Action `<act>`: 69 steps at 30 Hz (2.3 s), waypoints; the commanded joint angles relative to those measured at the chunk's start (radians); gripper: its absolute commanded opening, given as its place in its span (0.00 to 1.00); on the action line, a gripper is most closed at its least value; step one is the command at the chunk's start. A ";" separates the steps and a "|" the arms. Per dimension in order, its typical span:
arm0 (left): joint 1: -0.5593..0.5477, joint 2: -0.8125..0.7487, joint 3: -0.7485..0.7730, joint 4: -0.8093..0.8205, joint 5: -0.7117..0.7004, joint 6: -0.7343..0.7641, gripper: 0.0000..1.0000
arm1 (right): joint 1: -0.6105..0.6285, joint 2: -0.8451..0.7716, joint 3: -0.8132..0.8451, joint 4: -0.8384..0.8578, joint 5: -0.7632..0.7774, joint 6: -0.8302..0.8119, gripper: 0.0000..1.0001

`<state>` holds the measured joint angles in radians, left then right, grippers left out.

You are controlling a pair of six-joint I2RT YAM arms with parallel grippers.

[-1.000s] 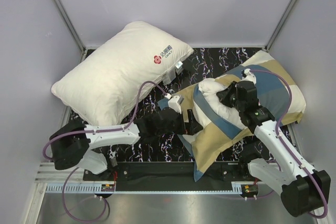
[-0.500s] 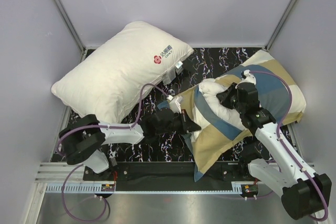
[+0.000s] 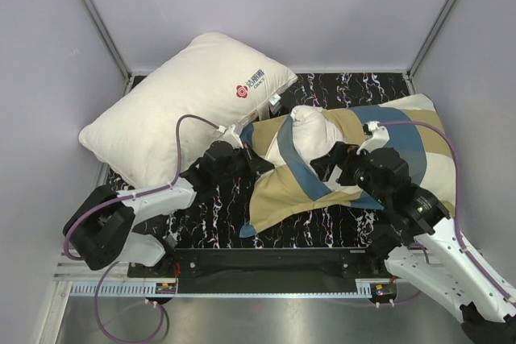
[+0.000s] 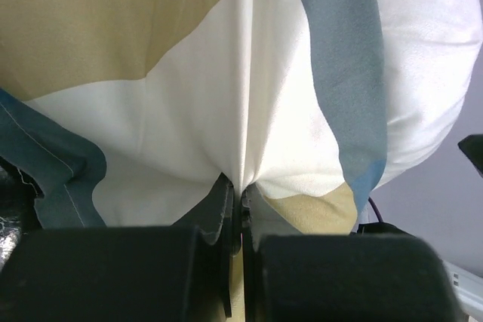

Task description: Remove the pillowcase from the pillow

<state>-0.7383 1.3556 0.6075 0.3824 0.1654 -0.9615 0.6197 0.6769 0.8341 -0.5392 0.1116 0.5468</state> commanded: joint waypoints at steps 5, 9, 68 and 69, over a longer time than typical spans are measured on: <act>0.022 -0.064 0.064 -0.011 -0.015 0.059 0.00 | 0.063 0.078 -0.064 -0.051 0.186 0.053 1.00; 0.025 -0.101 0.057 -0.059 -0.032 0.087 0.00 | 0.063 0.115 -0.104 0.033 0.299 0.102 1.00; -0.283 0.258 0.641 -0.590 -0.702 0.323 0.77 | 0.063 0.289 -0.184 0.234 0.266 0.128 0.00; -0.282 0.258 0.637 -0.579 -0.702 0.326 0.72 | 0.061 0.288 -0.185 0.234 0.264 0.128 0.00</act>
<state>-1.0393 1.6012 1.2201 -0.2996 -0.5102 -0.6300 0.6865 0.9760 0.6613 -0.2588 0.3809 0.6788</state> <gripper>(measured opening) 0.754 0.028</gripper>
